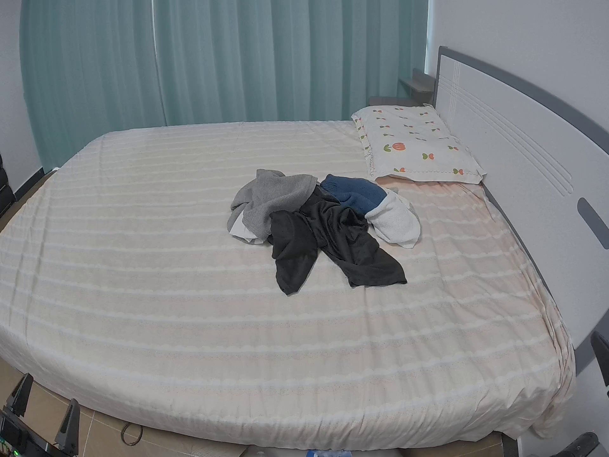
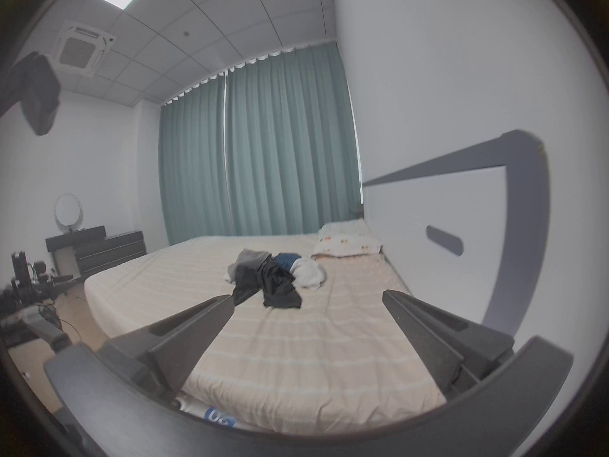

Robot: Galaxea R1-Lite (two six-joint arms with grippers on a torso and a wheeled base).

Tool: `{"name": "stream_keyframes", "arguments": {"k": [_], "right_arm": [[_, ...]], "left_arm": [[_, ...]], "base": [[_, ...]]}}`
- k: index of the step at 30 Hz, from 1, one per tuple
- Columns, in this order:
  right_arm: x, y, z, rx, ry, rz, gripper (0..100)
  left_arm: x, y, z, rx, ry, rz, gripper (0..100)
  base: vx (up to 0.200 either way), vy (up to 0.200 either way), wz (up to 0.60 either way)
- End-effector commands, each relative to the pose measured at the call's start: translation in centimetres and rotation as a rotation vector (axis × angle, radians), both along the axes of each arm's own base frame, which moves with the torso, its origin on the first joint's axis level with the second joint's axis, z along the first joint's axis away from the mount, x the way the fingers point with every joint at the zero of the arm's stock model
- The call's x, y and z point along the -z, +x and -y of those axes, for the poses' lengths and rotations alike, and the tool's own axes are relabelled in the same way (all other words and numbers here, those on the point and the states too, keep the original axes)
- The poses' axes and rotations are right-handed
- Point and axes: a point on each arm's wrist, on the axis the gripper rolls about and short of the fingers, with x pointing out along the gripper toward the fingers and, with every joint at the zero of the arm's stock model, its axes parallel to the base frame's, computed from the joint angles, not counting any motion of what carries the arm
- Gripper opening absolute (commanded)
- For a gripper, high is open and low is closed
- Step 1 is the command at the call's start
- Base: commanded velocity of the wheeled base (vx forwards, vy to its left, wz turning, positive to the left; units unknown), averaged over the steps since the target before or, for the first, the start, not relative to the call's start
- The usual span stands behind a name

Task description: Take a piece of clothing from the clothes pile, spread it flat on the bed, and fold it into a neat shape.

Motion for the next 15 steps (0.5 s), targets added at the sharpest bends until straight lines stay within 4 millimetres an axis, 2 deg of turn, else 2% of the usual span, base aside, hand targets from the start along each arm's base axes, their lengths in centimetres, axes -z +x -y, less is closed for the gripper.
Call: {"name": "stream_keyframes", "arguments": {"k": [1,2,3,4,5,8,9,11,13,14,15], "right_arm": [[0.4,13.8,-1.7,-0.116,0.096,-0.512,100],[0.5,14.0,-1.8,-0.116,0.098,-0.515,100],[1.1,16.6,-2.3,-0.117,0.106,-0.537,100],[1.6,18.1,-2.8,-0.119,0.106,-0.541,100],[2.0,19.0,-3.0,-0.123,0.106,-0.553,100],[4.1,23.4,-4.3,-0.112,0.091,-0.633,100],[4.3,23.9,-4.5,-0.111,0.090,-0.639,100],[5.5,27.7,-5.8,-0.093,0.119,-0.678,100],[6.1,30.1,-6.7,-0.082,0.162,-0.698,100],[6.2,30.7,-7.0,-0.081,0.172,-0.697,100],[6.7,32.5,-7.7,-0.072,0.199,-0.703,100]], "left_arm": [[0.5,0.0,0.0,0.000,-0.001,-0.004,100],[0.5,0.0,0.0,0.000,-0.001,-0.004,100],[0.5,0.0,0.0,0.000,-0.001,-0.004,100],[0.5,0.0,0.0,0.000,-0.001,-0.004,100],[0.5,0.0,0.0,0.000,-0.001,-0.004,100],[0.5,0.0,0.0,0.000,-0.001,-0.004,100],[0.5,0.0,0.0,0.000,-0.001,-0.004,100],[0.5,0.0,0.0,0.000,-0.001,-0.004,100],[0.5,0.0,0.0,0.000,-0.001,-0.004,100],[0.5,0.0,0.0,0.000,-0.001,-0.004,100],[0.5,0.0,0.0,0.000,-0.001,-0.004,100]], "base": [[0.000,0.000,0.00],[0.000,0.000,0.00],[0.000,0.000,0.00],[0.000,0.000,0.00],[0.000,0.000,0.00],[0.000,0.000,0.00],[0.000,0.000,0.00],[0.000,0.000,0.00],[0.000,0.000,0.00],[0.000,0.000,0.00],[0.000,0.000,0.00]]}}
